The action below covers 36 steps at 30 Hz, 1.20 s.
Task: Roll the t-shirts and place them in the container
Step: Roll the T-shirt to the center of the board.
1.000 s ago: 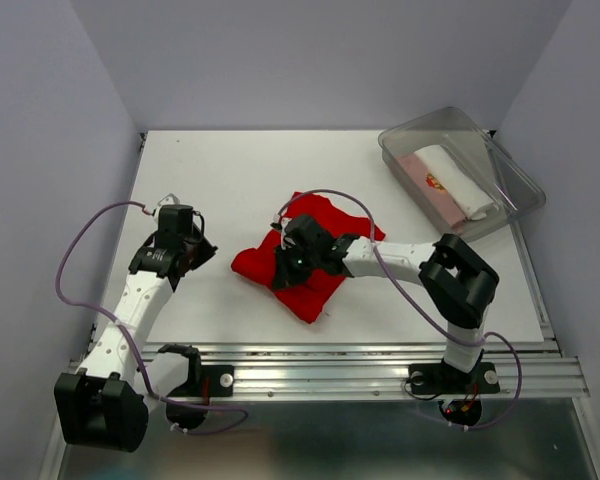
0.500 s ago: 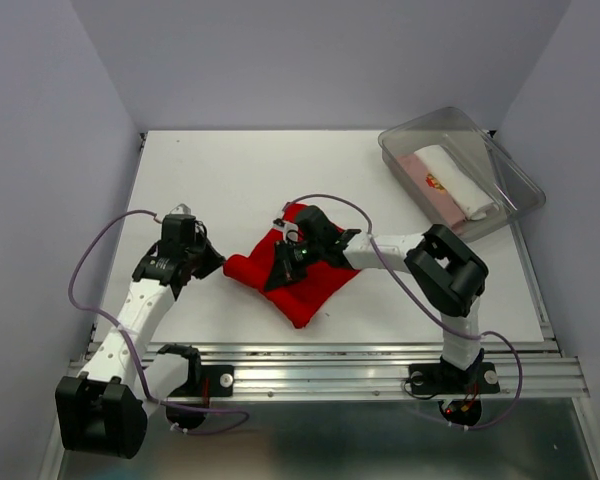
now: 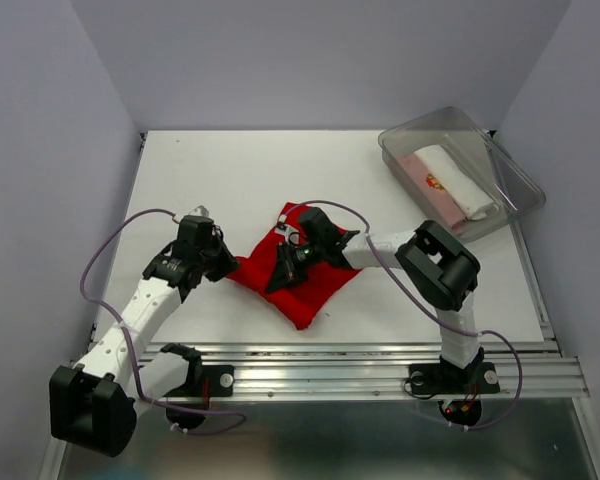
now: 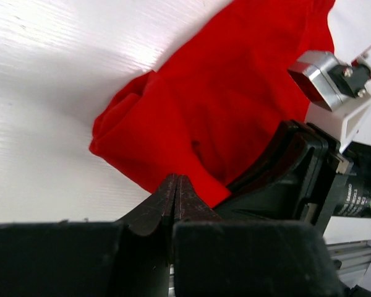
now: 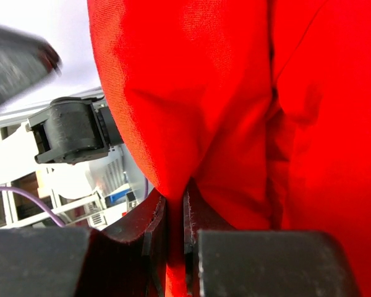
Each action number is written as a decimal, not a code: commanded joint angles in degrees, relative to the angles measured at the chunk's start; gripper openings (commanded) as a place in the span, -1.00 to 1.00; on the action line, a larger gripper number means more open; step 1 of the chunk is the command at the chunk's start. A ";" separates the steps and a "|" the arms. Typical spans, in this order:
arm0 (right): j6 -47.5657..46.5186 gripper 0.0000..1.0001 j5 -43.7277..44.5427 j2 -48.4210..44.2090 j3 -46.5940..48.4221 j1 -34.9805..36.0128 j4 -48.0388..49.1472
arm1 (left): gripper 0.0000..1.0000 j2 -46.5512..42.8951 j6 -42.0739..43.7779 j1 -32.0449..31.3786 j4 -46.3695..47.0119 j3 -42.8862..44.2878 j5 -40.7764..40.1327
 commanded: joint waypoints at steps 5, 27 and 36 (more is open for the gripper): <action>1.03 -0.98 -3.41 0.82 -1.23 -1.61 3.81 | -1.00 -0.52 -8.52 -7.06 -2.16 0.16 -8.45; 2.35 -0.99 -4.20 2.05 -3.78 -3.19 6.80 | -1.00 3.07 -12.93 -8.91 -3.84 -0.98 -11.36; 2.61 -0.99 -4.73 1.61 -4.22 -3.19 7.59 | -1.00 9.75 -9.68 -8.91 3.10 1.82 -13.65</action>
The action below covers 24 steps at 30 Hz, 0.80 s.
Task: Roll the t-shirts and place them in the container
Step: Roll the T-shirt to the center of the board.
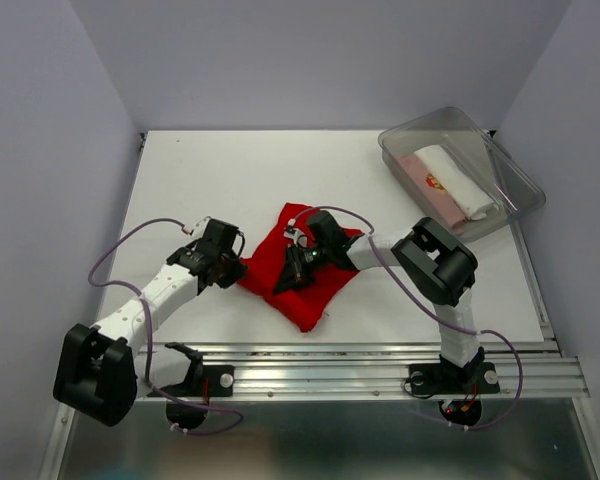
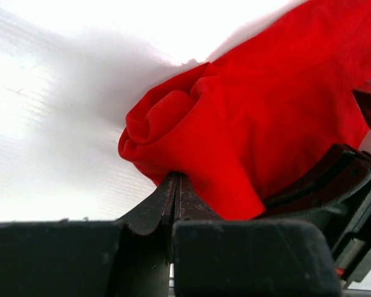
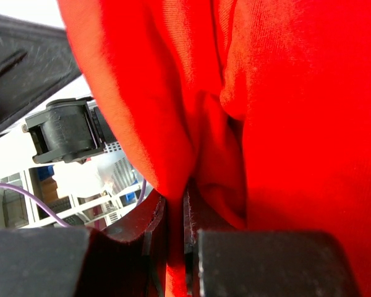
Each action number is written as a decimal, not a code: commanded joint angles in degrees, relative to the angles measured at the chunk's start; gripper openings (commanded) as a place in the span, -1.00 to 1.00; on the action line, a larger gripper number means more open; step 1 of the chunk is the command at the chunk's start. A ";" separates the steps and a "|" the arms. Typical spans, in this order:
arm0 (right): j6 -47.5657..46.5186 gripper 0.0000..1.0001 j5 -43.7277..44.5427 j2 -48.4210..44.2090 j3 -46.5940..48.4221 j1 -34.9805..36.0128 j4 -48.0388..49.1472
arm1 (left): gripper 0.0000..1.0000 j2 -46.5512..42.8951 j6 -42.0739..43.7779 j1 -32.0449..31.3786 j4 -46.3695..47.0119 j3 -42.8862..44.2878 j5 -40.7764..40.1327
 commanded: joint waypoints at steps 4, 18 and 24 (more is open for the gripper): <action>0.10 -0.99 -1.43 -1.36 -0.66 -0.31 2.87 | -1.00 6.99 3.42 -0.27 7.62 4.43 -3.36; -7.52 0.13 5.68 -8.47 -1.63 -0.31 -4.59 | -1.00 16.67 5.36 -0.27 19.14 3.65 0.59; -15.01 0.40 17.37 -17.96 -3.38 -0.31 -16.98 | -1.00 17.64 5.36 -0.27 21.07 2.50 2.53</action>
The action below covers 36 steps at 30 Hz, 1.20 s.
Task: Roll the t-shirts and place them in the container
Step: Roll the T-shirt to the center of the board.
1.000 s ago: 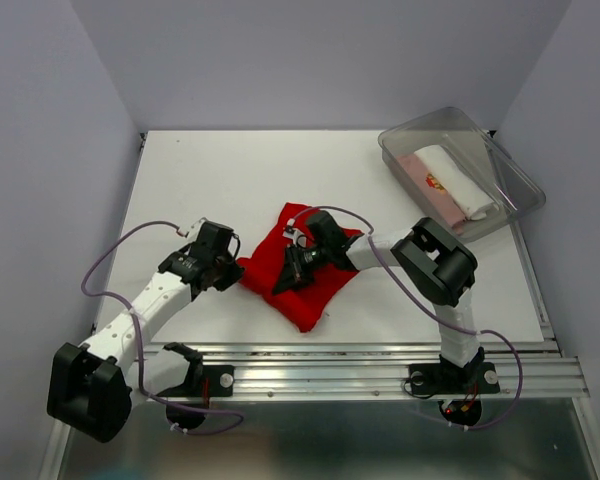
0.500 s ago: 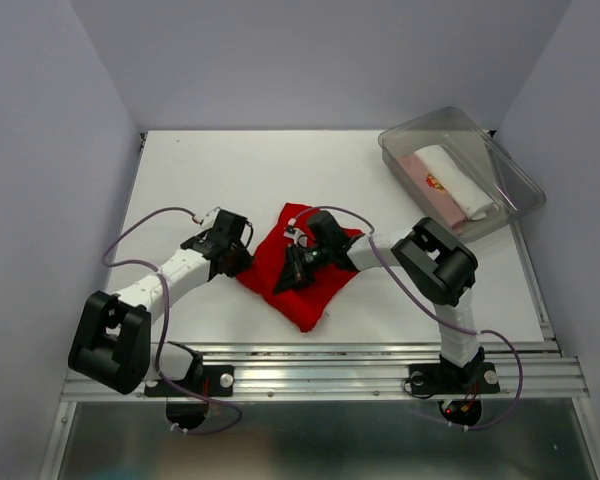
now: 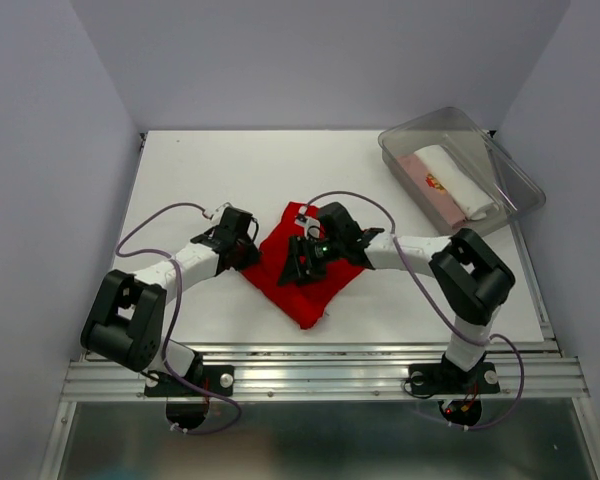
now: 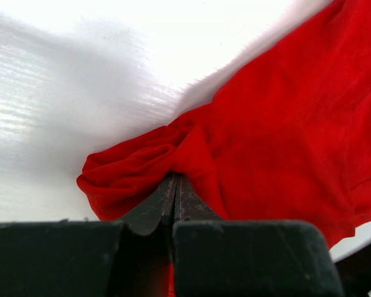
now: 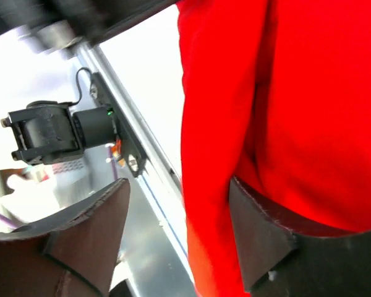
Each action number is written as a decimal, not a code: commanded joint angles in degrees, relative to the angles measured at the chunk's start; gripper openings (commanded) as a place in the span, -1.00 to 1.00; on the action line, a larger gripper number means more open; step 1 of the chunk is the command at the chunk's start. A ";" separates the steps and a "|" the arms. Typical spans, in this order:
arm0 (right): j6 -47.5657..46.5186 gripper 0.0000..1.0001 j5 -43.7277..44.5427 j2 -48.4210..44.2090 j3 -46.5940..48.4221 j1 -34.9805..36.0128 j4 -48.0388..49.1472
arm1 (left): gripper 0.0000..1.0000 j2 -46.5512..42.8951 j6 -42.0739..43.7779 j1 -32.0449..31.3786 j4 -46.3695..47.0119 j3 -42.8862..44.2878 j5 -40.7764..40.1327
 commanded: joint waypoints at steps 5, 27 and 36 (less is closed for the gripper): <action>-11.06 0.58 16.70 -16.24 -6.51 2.91 -12.89 | -1.00 -0.15 1.32 -0.27 2.54 -0.32 0.78; -10.62 0.39 22.86 -15.20 -11.97 8.99 -10.17 | -1.00 2.66 1.76 -0.27 2.36 2.32 1.13; -11.15 -0.44 20.84 -12.91 -12.76 9.51 -8.76 | -1.00 3.10 1.93 -0.27 2.45 2.50 1.22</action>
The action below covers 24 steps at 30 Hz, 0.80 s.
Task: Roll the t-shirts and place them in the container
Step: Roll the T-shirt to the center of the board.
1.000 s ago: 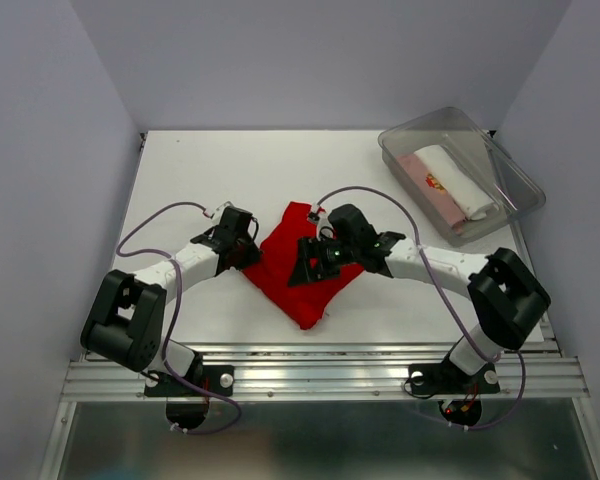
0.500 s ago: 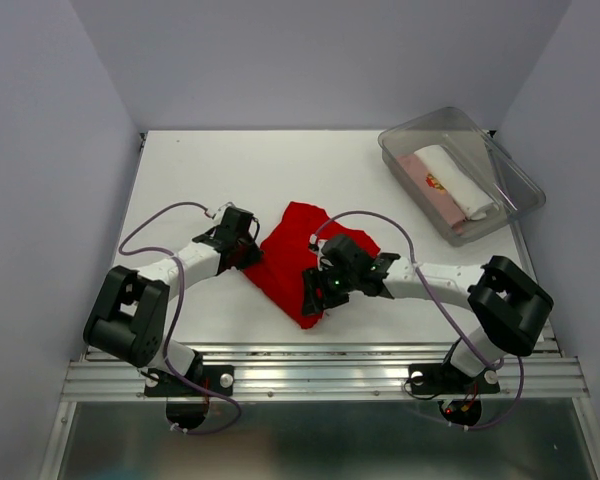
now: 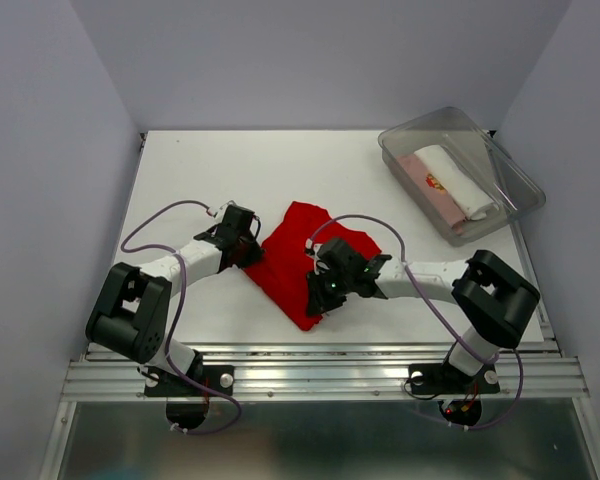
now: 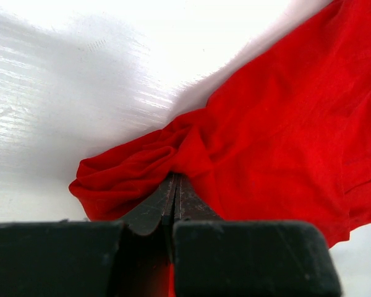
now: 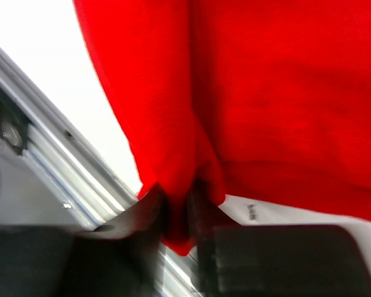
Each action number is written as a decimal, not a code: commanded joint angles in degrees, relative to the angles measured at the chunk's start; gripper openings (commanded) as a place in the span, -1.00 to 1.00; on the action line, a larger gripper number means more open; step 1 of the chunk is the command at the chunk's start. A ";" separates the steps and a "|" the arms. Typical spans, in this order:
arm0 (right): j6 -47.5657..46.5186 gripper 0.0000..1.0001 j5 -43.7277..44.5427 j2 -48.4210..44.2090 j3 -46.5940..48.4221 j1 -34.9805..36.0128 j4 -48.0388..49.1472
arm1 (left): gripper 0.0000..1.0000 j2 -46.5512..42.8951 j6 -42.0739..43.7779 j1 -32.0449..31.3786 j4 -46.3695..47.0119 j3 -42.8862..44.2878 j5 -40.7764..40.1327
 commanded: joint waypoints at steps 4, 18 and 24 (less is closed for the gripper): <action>-0.62 -0.99 -3.76 -1.49 0.20 0.97 2.89 | -1.00 0.28 1.34 -0.27 -0.22 1.51 -0.48; 1.58 -0.99 -8.51 4.04 -2.34 0.44 6.23 | -1.00 3.53 2.84 -0.36 0.84 3.36 -0.05; 0.97 -0.99 -5.09 5.71 -3.23 -0.61 6.32 | -1.00 2.31 3.89 -0.27 0.14 3.54 -0.92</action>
